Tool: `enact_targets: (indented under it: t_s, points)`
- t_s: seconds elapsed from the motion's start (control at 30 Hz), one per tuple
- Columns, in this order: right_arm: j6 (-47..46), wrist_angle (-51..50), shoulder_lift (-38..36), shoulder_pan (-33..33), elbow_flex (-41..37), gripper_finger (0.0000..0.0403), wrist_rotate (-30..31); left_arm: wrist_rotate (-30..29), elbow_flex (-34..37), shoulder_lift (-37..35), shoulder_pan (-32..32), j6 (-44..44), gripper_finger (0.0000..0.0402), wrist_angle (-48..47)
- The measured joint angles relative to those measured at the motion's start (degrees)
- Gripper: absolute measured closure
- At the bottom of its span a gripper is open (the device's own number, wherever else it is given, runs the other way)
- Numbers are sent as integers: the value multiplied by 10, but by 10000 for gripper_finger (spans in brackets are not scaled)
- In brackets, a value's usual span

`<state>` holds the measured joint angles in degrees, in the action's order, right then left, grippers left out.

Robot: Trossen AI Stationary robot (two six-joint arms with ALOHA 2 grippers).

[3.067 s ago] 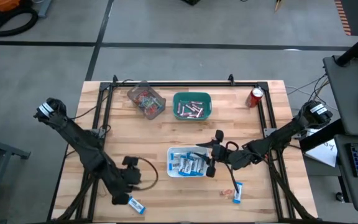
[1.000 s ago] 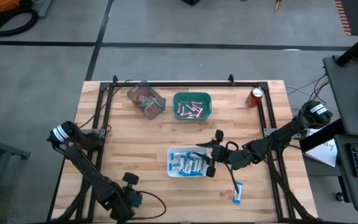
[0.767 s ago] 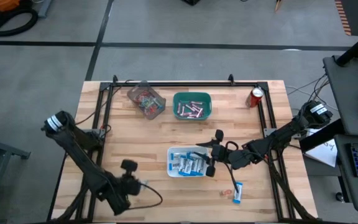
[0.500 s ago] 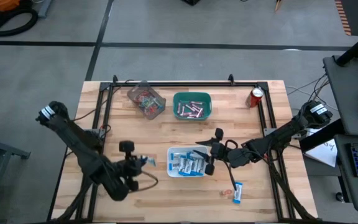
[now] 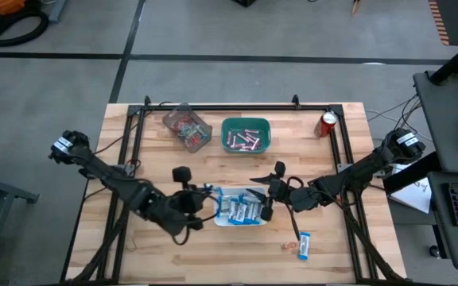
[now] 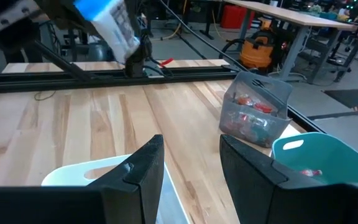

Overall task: Sort candy
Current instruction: Put the white chocolate bar into the white bin

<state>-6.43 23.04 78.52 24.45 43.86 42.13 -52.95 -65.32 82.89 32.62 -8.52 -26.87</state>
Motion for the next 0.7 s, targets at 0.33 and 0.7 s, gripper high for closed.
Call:
enact_targets:
  t_s: [0.33, 0.7]
  points:
    - [-89, -30, -54, 0, 0, 255, -3, 148, 0, 84, -78, 56, 395, 97]
    - [-349, -307, -104, 1, 62, 255, -150, 205, 0, 152, -135, 68, 395, 98]
